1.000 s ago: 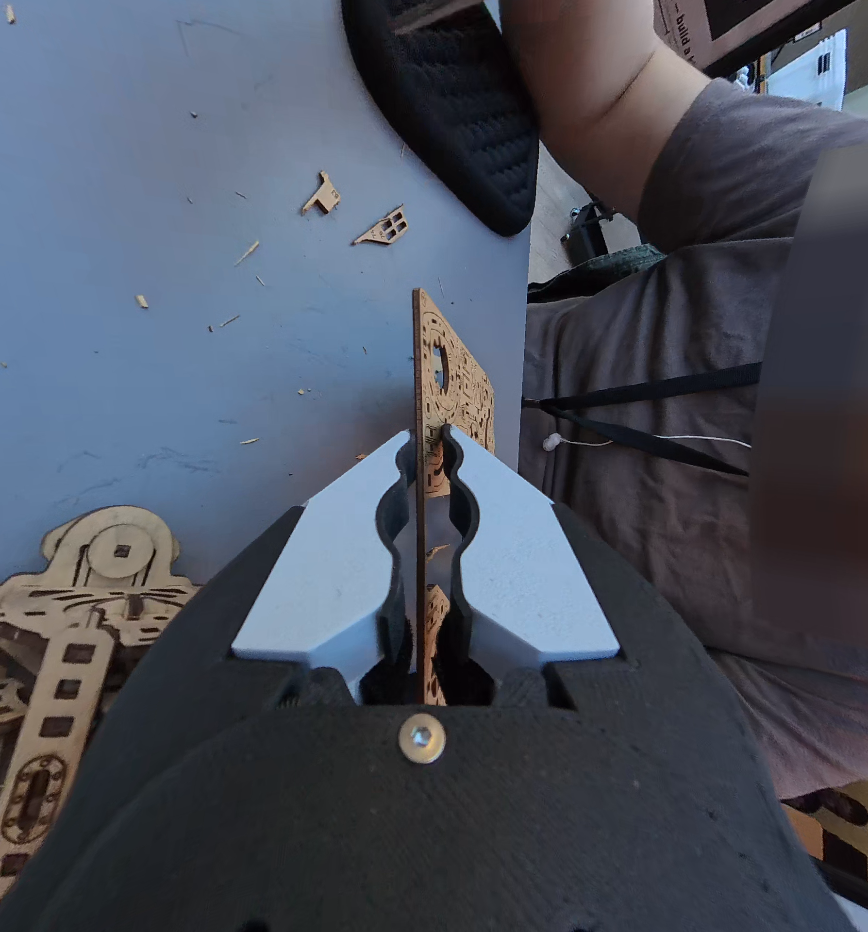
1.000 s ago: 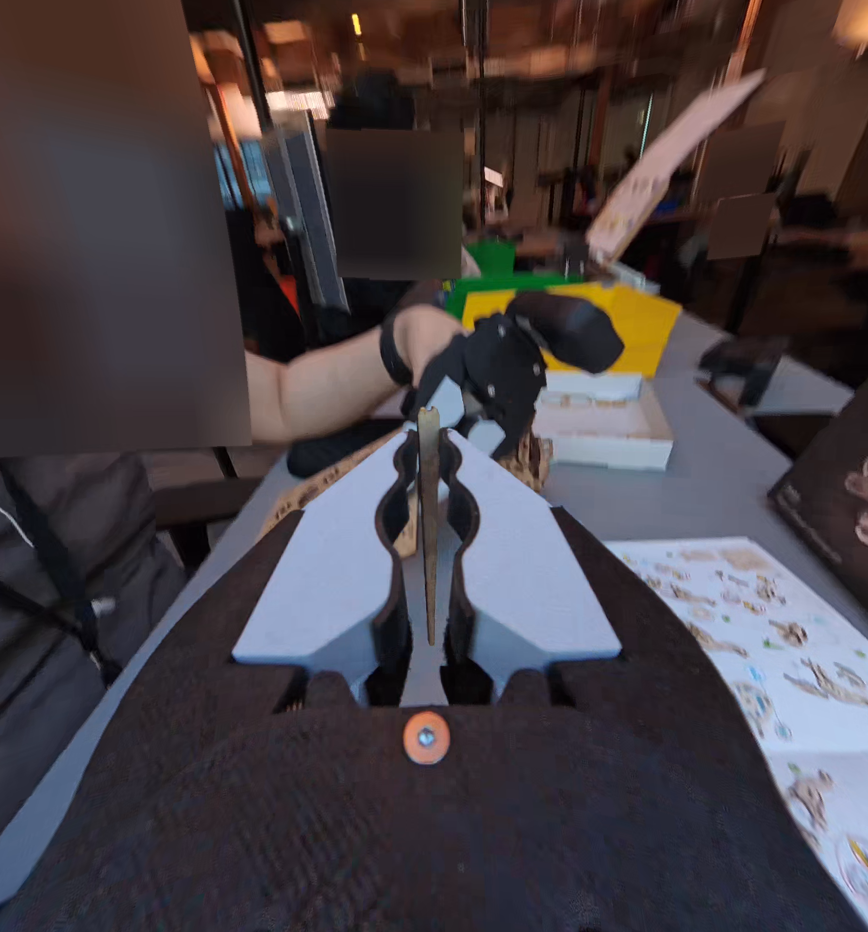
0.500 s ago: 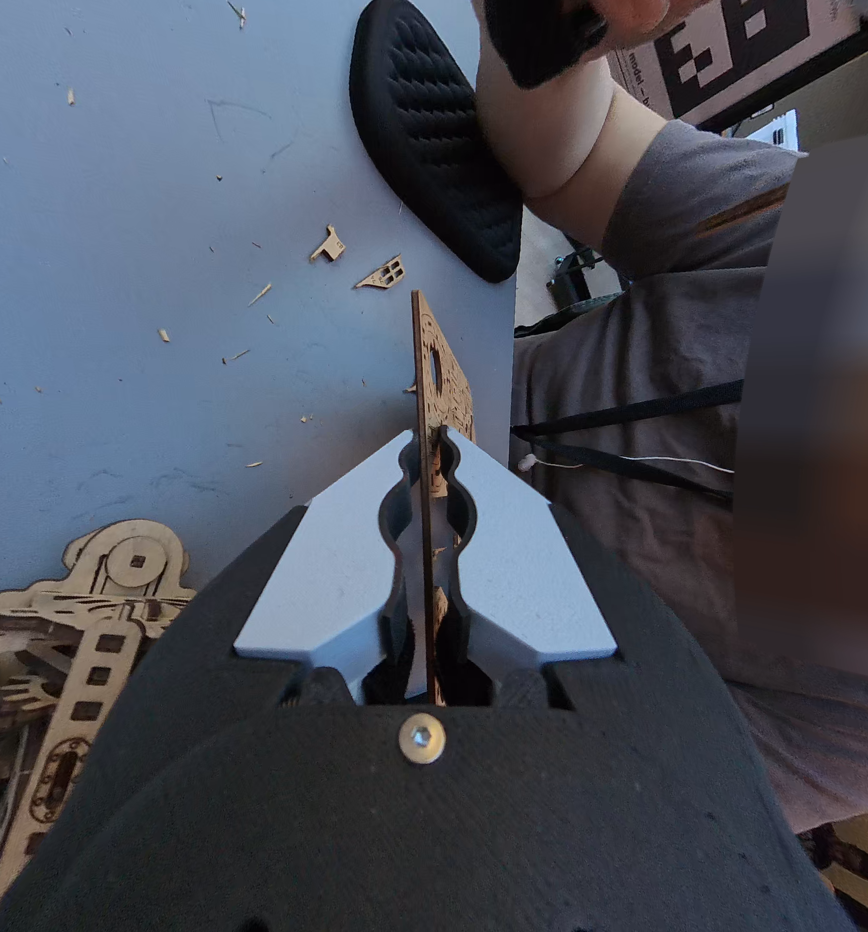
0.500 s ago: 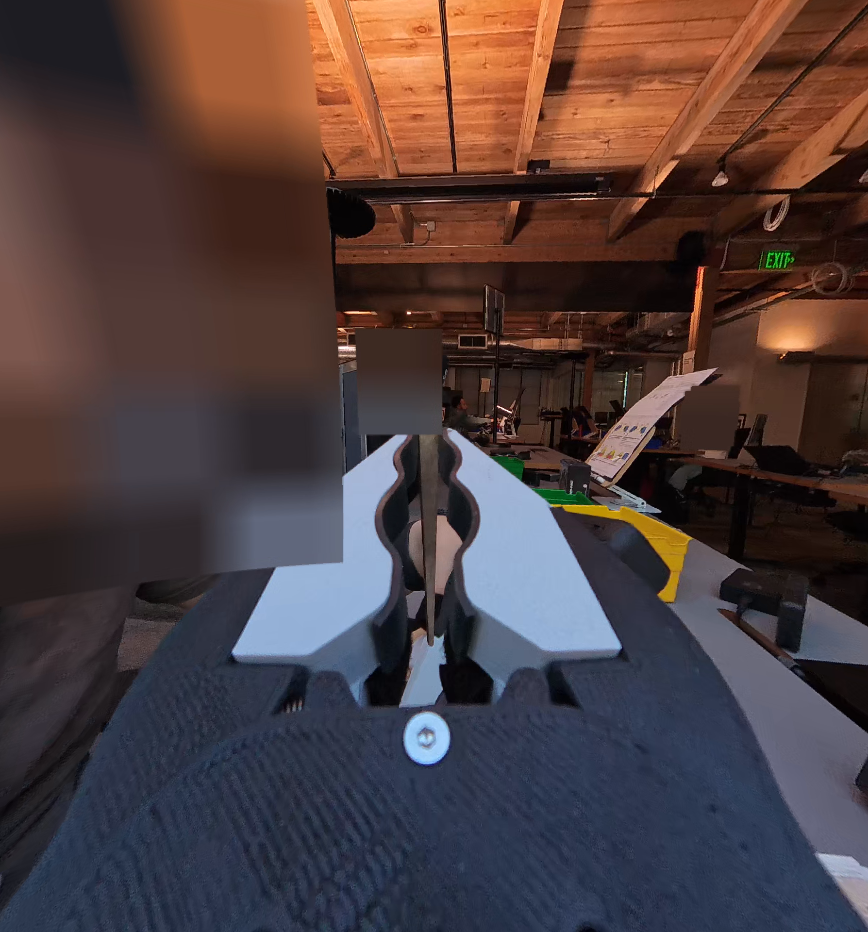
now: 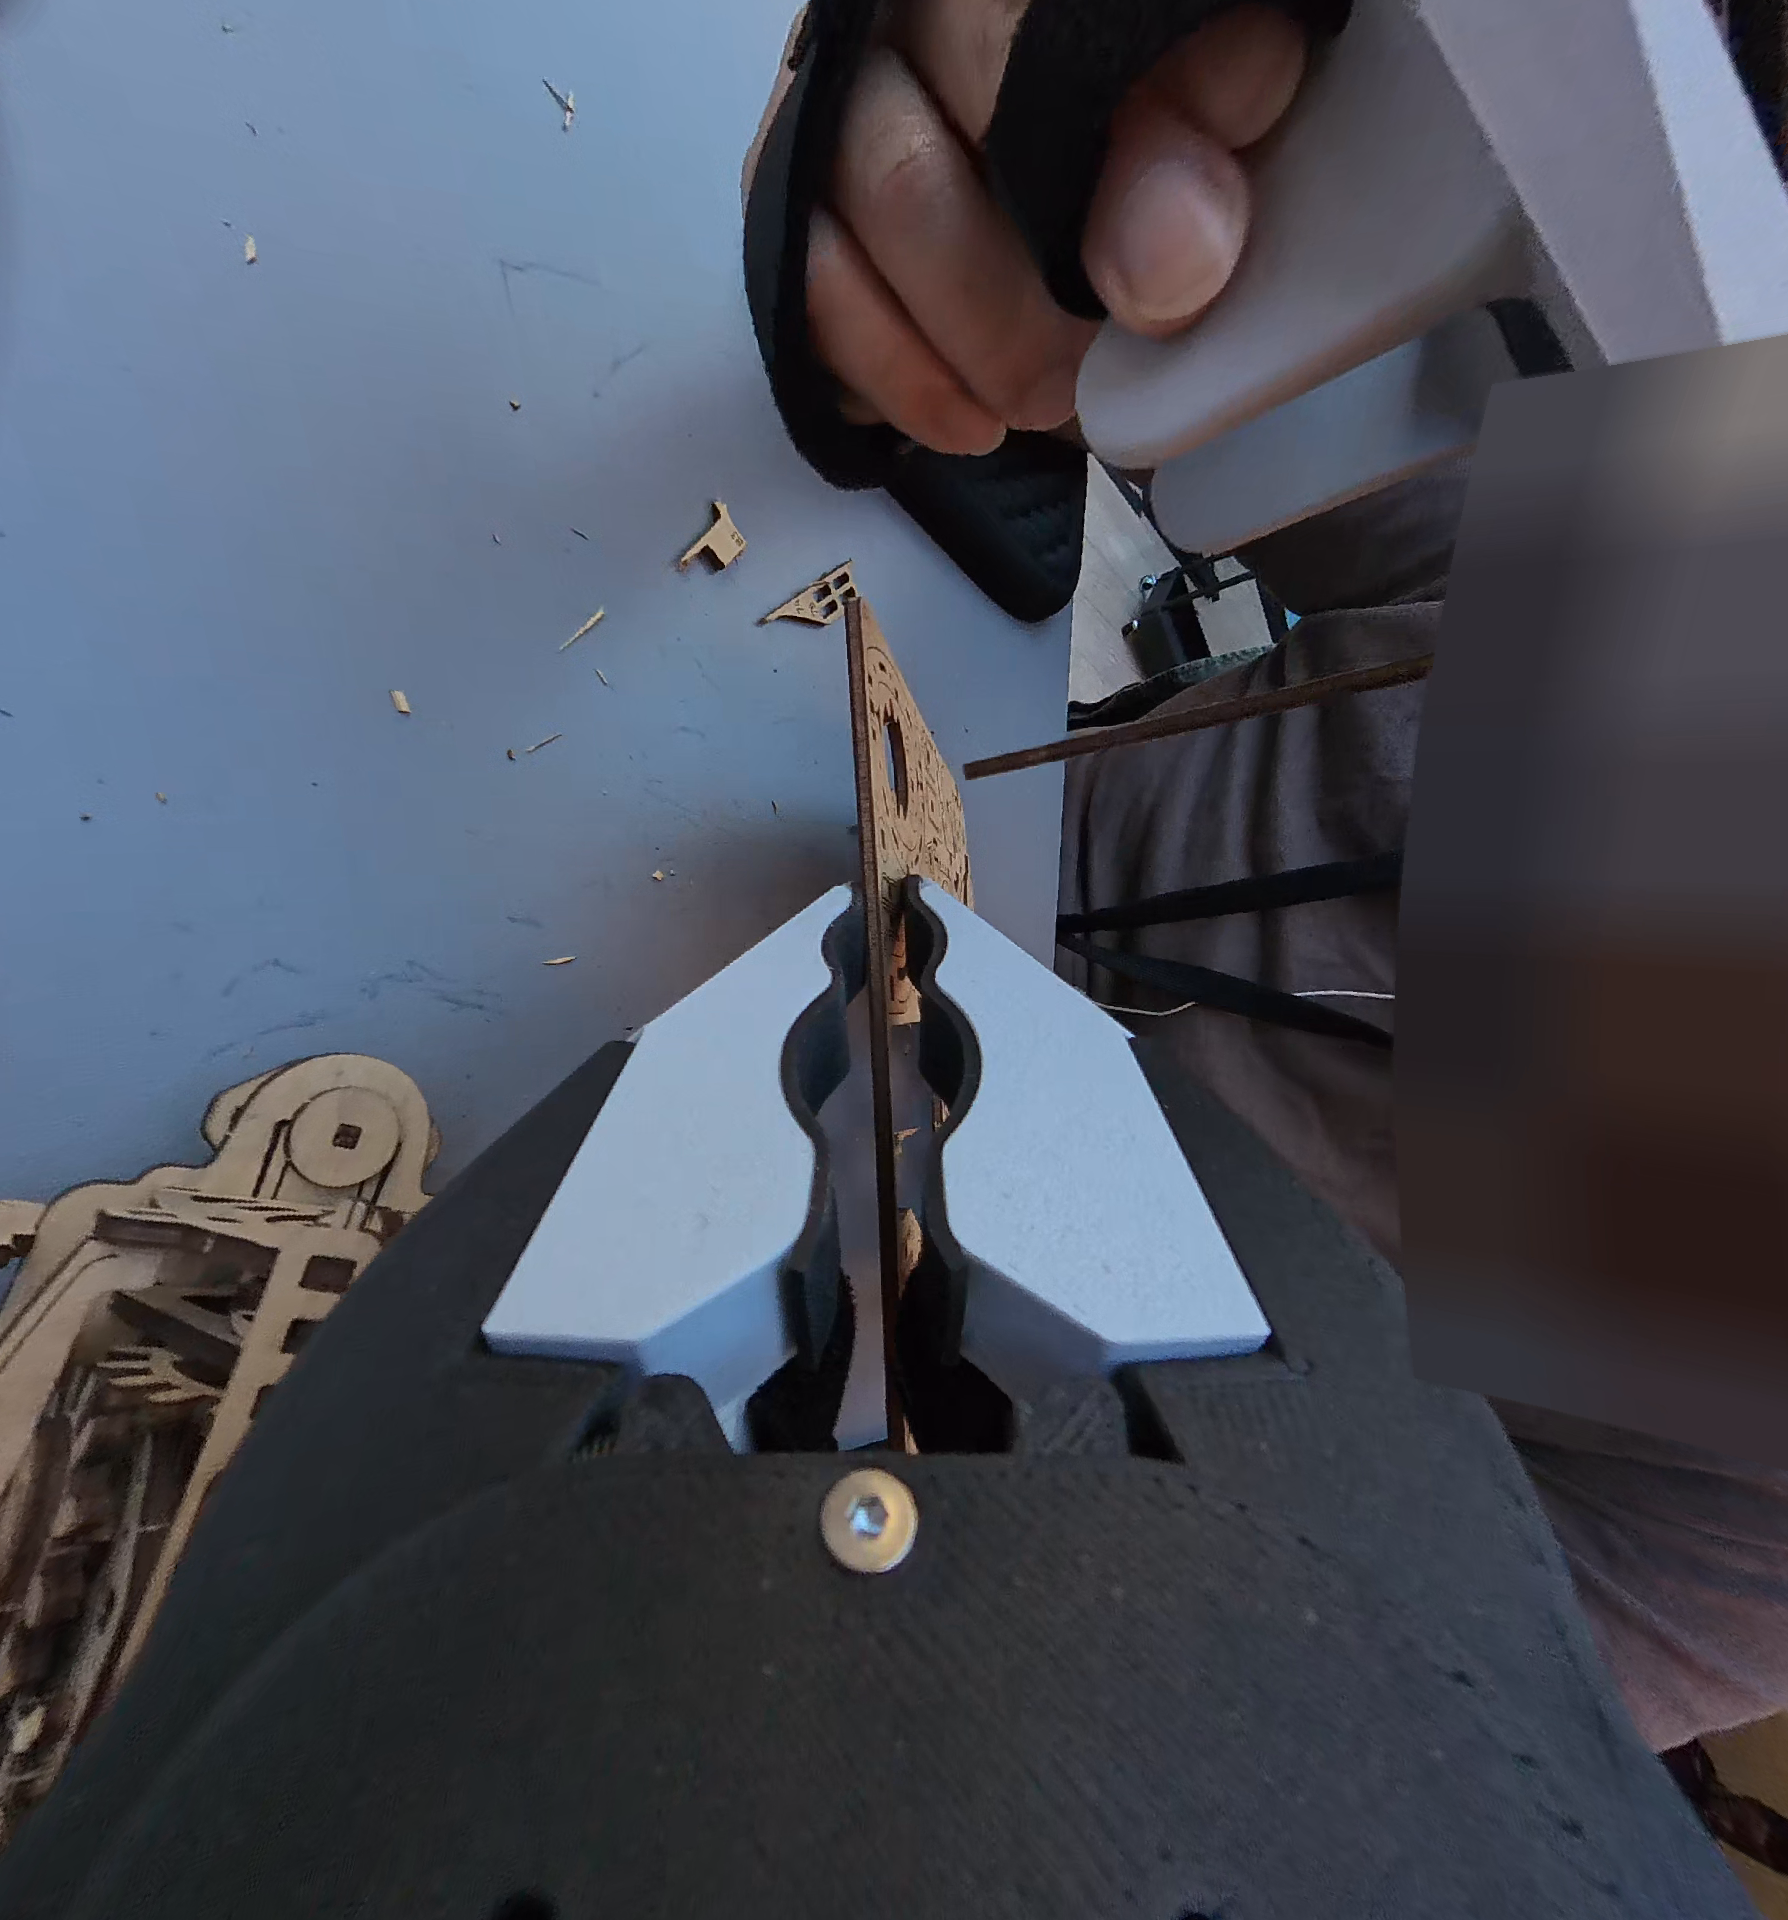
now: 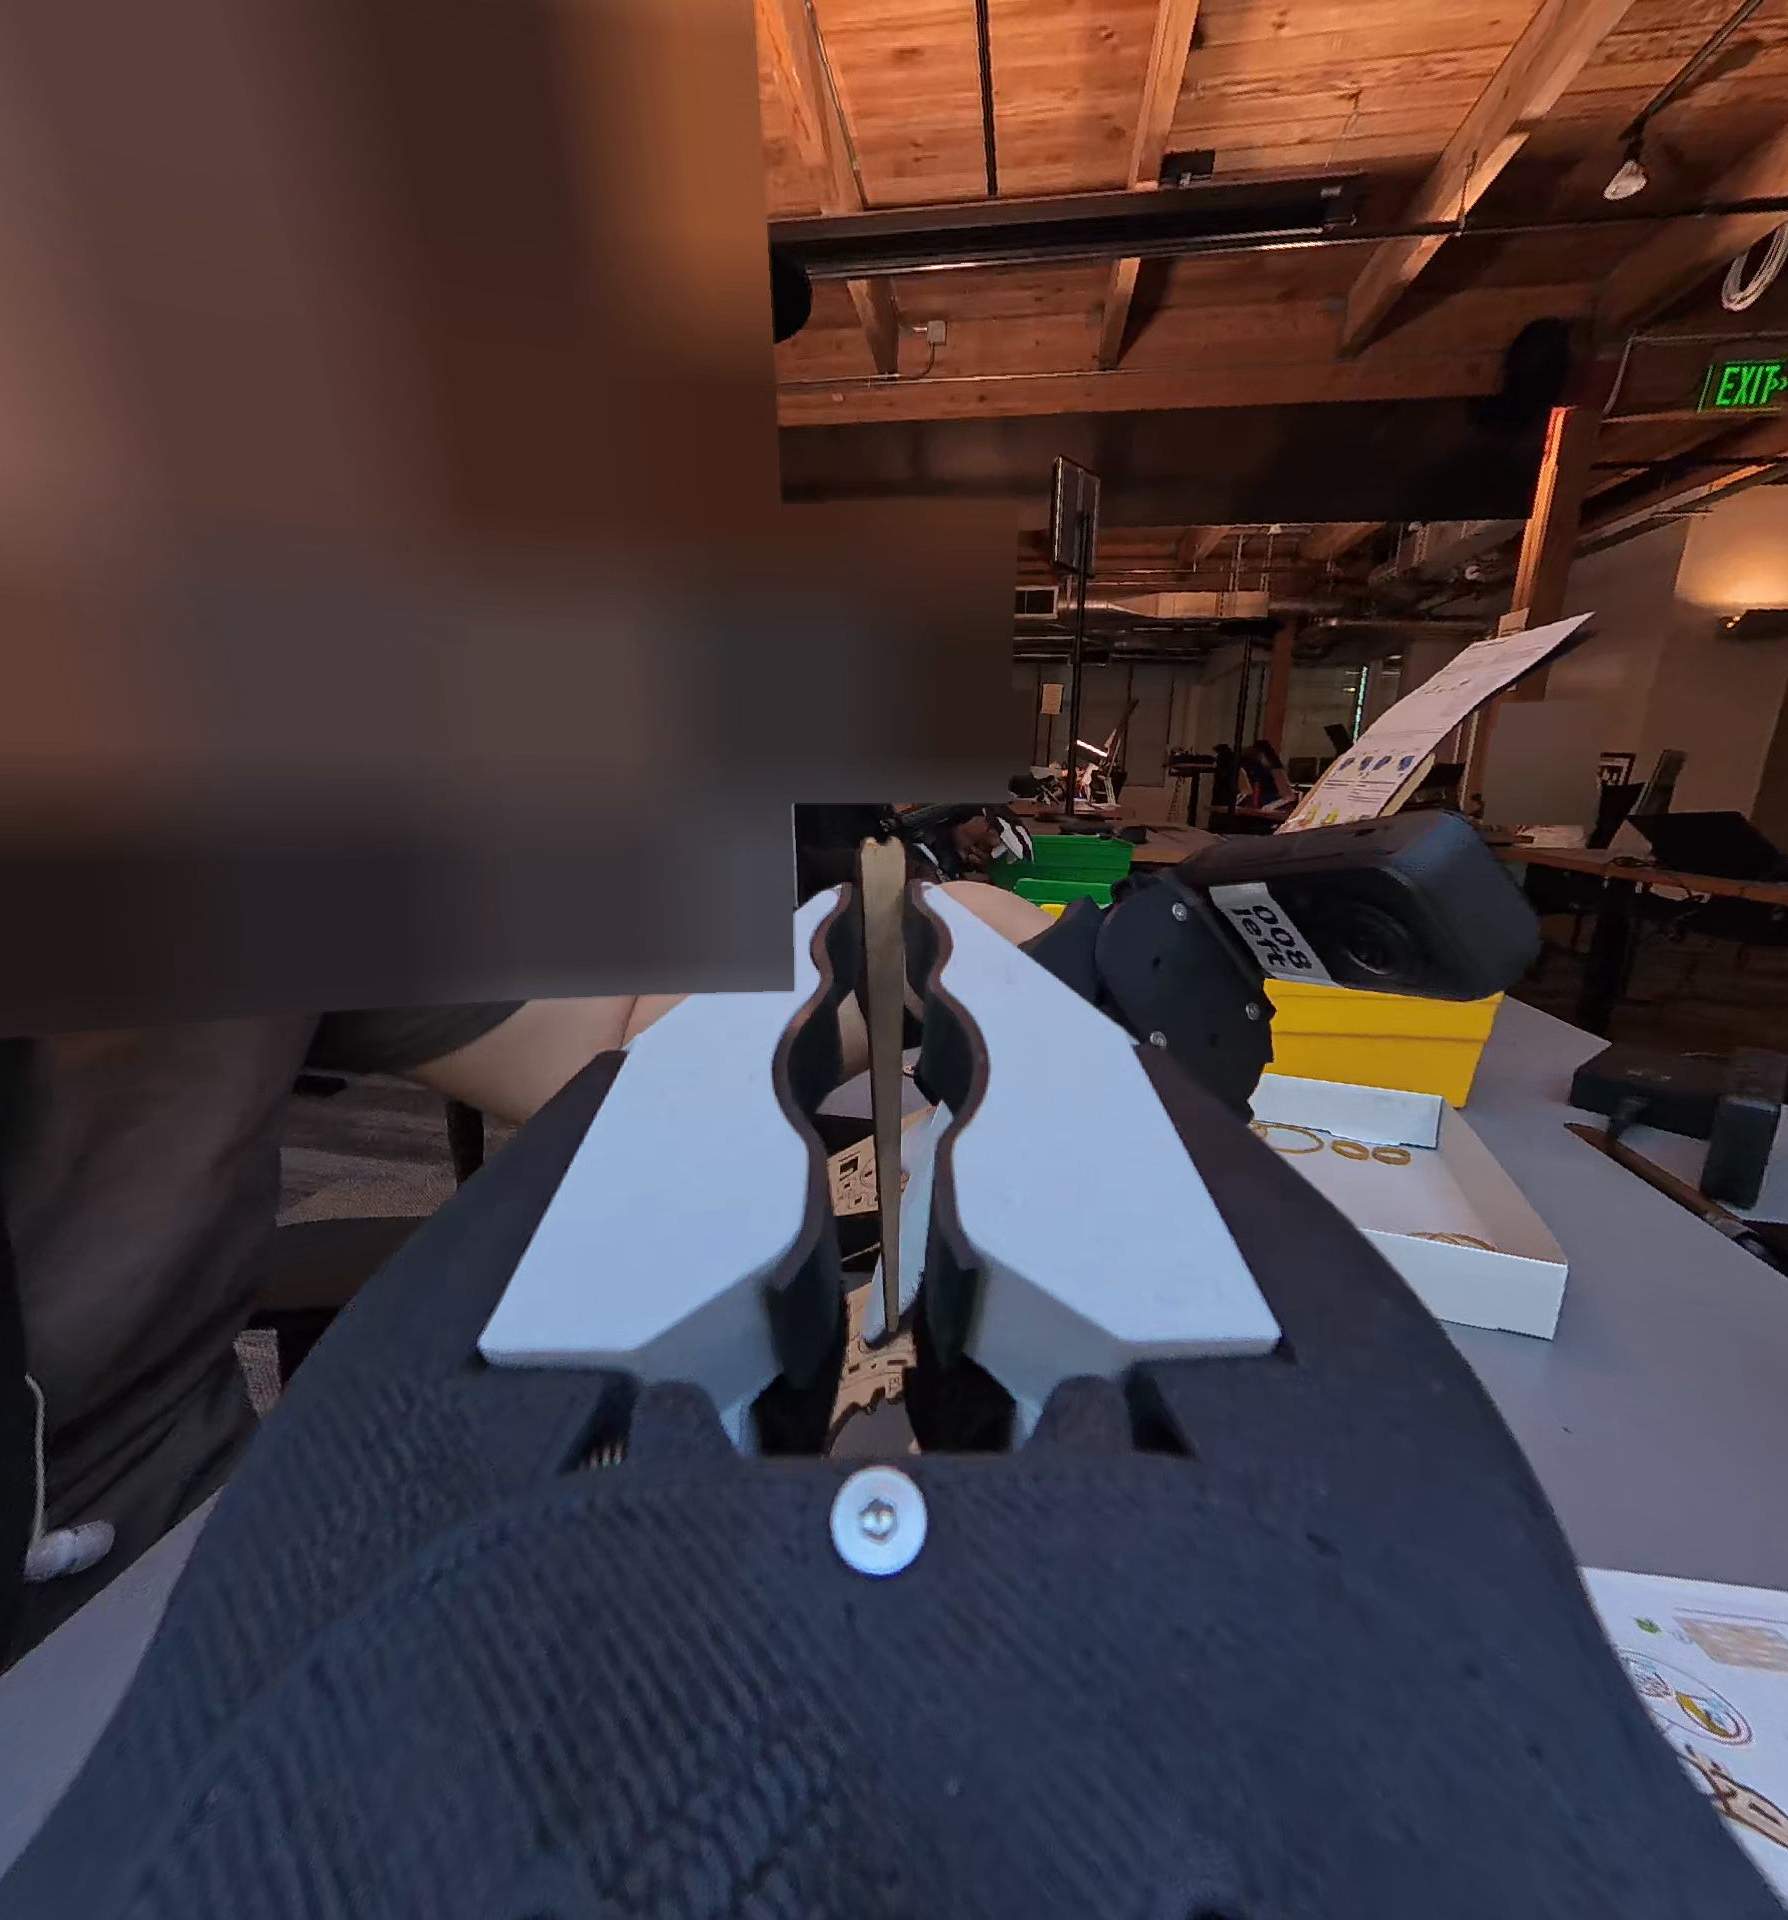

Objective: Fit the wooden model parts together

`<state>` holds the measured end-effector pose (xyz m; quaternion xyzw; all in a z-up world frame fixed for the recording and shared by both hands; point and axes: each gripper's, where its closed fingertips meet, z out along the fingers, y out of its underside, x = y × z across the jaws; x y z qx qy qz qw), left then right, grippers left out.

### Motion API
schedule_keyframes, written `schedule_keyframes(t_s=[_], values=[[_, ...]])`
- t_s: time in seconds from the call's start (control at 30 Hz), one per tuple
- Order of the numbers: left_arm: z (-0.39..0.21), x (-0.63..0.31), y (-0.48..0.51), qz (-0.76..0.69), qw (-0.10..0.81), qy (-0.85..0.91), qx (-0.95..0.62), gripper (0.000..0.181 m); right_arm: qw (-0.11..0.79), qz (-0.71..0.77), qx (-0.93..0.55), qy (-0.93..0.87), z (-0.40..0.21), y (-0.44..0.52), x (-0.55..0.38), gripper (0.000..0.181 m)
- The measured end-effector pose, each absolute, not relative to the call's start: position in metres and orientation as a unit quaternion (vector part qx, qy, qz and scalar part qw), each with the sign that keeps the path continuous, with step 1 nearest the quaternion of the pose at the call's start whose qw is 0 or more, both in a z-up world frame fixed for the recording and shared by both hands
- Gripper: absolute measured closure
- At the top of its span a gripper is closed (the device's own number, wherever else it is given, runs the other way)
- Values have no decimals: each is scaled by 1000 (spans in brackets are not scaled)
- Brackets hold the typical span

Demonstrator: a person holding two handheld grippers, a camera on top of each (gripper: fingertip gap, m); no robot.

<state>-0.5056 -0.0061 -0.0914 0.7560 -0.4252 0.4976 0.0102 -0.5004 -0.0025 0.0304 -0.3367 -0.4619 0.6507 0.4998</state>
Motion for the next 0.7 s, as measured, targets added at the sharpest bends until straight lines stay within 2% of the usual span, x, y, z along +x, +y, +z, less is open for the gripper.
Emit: schedule_keyframes(t_s=[0.03, 0.7], values=[[-92, -506, -6, 497, 11, -425, 756, 177, 504, 649, -334, -461, 31, -3, -501, 175], [-91, -506, -7, 503, 13, -431, 749, 177, 511, 620, -327, -497, 19, -7, -516, 175]])
